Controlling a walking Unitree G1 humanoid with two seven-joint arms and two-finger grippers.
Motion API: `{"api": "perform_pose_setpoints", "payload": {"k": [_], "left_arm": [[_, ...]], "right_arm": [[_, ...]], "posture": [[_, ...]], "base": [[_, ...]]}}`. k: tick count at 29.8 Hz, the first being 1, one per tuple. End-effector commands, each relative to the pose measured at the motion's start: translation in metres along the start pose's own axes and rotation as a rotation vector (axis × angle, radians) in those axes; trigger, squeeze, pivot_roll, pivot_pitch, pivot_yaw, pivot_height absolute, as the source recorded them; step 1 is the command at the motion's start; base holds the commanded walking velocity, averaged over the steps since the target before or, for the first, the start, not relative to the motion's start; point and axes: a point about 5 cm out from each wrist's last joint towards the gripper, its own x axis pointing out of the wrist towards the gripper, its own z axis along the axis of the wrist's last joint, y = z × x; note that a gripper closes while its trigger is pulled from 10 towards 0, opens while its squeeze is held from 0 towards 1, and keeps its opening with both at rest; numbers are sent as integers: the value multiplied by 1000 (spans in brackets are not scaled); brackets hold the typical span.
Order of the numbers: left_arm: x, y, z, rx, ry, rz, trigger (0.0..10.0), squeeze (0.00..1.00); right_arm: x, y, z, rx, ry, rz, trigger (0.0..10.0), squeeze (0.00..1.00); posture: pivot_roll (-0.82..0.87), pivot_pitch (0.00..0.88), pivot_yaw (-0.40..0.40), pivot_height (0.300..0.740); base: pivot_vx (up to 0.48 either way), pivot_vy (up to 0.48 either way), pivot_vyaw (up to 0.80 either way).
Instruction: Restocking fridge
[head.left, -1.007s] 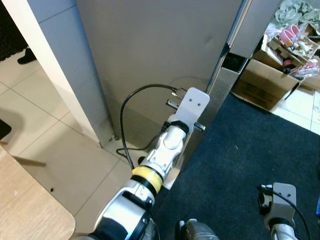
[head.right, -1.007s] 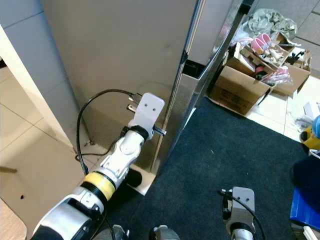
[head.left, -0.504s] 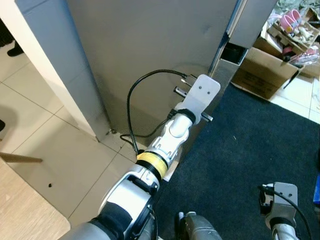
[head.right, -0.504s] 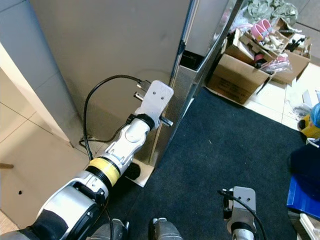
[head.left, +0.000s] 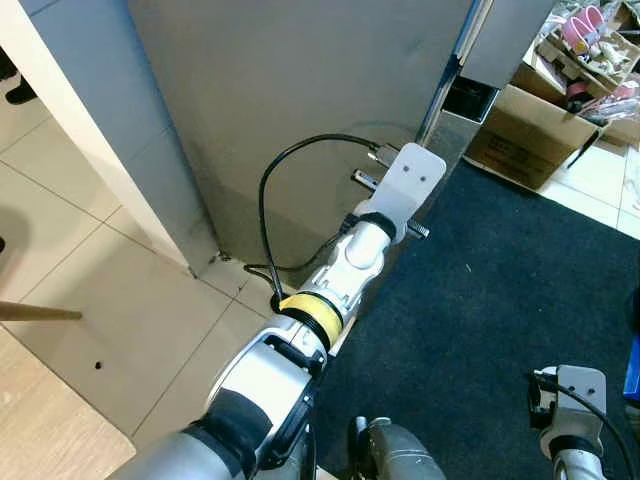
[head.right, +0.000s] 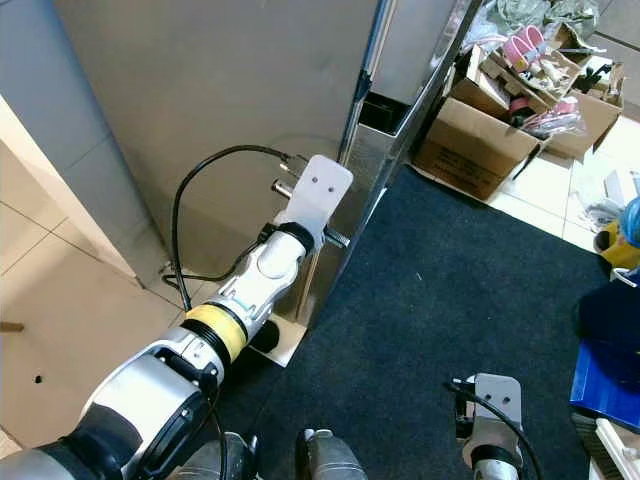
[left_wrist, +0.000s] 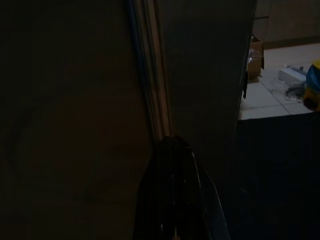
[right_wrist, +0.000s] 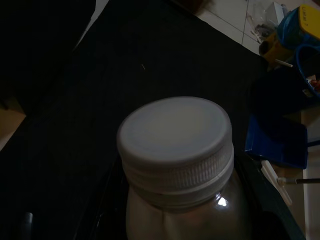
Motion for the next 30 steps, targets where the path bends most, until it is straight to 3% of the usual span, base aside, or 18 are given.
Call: {"api": "perform_pose_setpoints", "payload": {"k": [1,11,21,22,24,25,27,28,30], "left_arm": [[3,-76,35,-126,-64,-146,10000,0],[7,-85,45,-110,-60,-177,10000,0],[13,-78,52,-77,-52,-96,10000,0],[14,-77,53,-76,-52,-93,10000,122],[15,-76,53,-75,-52,-91,10000,122],[15,-76,54,-73,-51,-88,10000,533],[16,-75,54,-72,-50,-86,10000,533],[16,-74,54,-69,-49,-79,10000,1000],[16,-73,54,-69,-50,-79,10000,1000]], "right_arm": [[-3,-8,-4,0,10,-28,10000,0],[-3,-4,-3,3,7,-24,10000,0],[-3,-3,-3,7,7,-25,10000,0],[-3,-3,-2,8,6,-25,10000,0],[-3,-3,-2,9,6,-24,10000,0],[-3,-3,-2,10,5,-24,10000,0],[-3,-2,-2,10,5,-24,10000,0],[-3,-2,-2,9,6,-24,10000,0],[-3,-2,-2,9,6,-24,10000,0]], "posture": [[-274,295,-114,740],[-282,292,-109,740],[-283,288,-107,740],[-283,288,-107,740],[-283,288,-107,740],[-284,286,-106,740],[-284,286,-106,740],[-286,285,-106,740],[-286,284,-107,740]], "base": [[0,0,0],[0,0,0],[0,0,0],[0,0,0],[0,0,0],[0,0,0],[0,0,0],[0,0,0],[0,0,0]]}}
